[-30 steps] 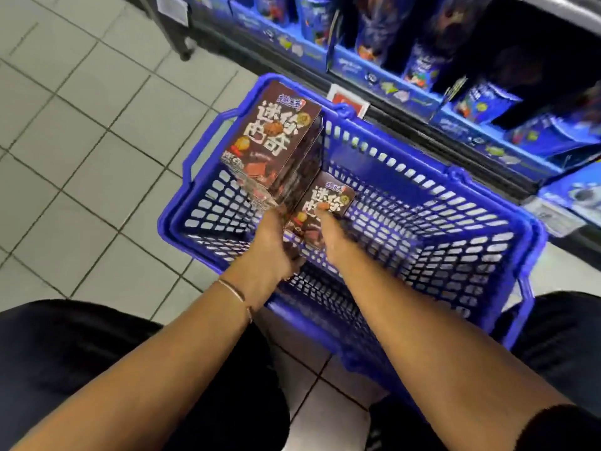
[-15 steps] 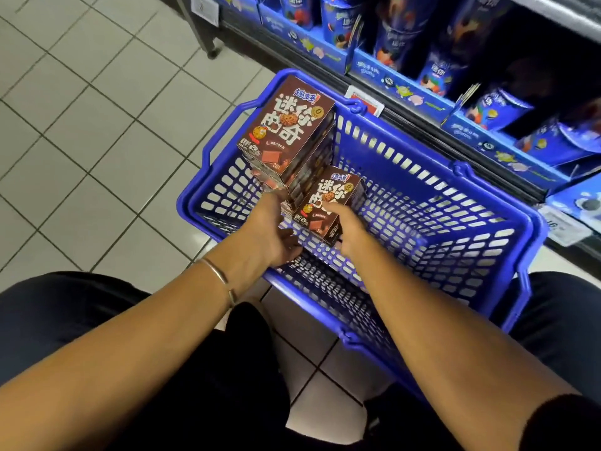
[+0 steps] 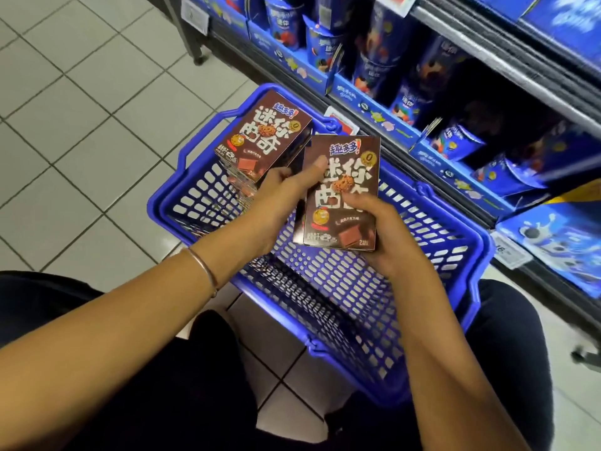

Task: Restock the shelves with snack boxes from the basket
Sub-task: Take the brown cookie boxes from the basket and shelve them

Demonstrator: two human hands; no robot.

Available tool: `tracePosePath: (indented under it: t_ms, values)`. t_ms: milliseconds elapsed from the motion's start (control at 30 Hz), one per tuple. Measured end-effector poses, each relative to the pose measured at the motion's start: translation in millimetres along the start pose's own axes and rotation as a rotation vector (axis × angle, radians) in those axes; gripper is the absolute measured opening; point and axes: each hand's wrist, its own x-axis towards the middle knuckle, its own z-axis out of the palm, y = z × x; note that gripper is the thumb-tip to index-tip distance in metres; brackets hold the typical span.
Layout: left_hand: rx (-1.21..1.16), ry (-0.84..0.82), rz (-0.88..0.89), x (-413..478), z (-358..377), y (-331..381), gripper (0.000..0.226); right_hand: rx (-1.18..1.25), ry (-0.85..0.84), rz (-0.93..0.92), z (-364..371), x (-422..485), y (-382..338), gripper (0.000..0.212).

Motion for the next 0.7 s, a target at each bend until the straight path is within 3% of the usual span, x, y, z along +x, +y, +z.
tracePosePath:
  t_ms: [100, 200, 300, 400, 467, 533, 600, 667, 700]
  values:
    - [-0.151, -0.168, 0.032, -7, 2, 2, 0.07, 0.004, -0.073, -0.003, 12, -10, -10, 0.017]
    - [-0.219, -0.206, 0.087, -16, -1, 9, 0.067, 0.012, -0.111, 0.003, 21, -14, -12, 0.019]
    - [-0.281, -0.268, 0.071, -25, -3, 11, 0.062, 0.018, -0.11, -0.011, 35, -19, -11, 0.042]
    - [-0.352, -0.311, 0.051, -30, -10, 11, 0.039, -0.044, -0.078, -0.057, 48, -23, -8, 0.067]
    - [-0.355, -0.307, 0.063, -32, -17, 14, 0.028, -0.042, -0.087, -0.073, 52, -24, -6, 0.069]
    - [-0.361, -0.281, 0.076, -36, -23, 22, 0.032, 0.027, -0.131, -0.113, 55, -21, -8, 0.06]
    - [-0.354, -0.25, 0.109, -41, -29, 31, 0.038, 0.16, -0.151, -0.139, 55, -11, -9, 0.067]
    - [-0.381, -0.212, 0.149, -44, -36, 39, 0.036, 0.273, -0.026, -0.115, 53, 8, -5, 0.078]
    - [-0.417, -0.186, 0.163, -46, -41, 42, 0.033, 0.247, 0.059, -0.092, 54, 18, -1, 0.073]
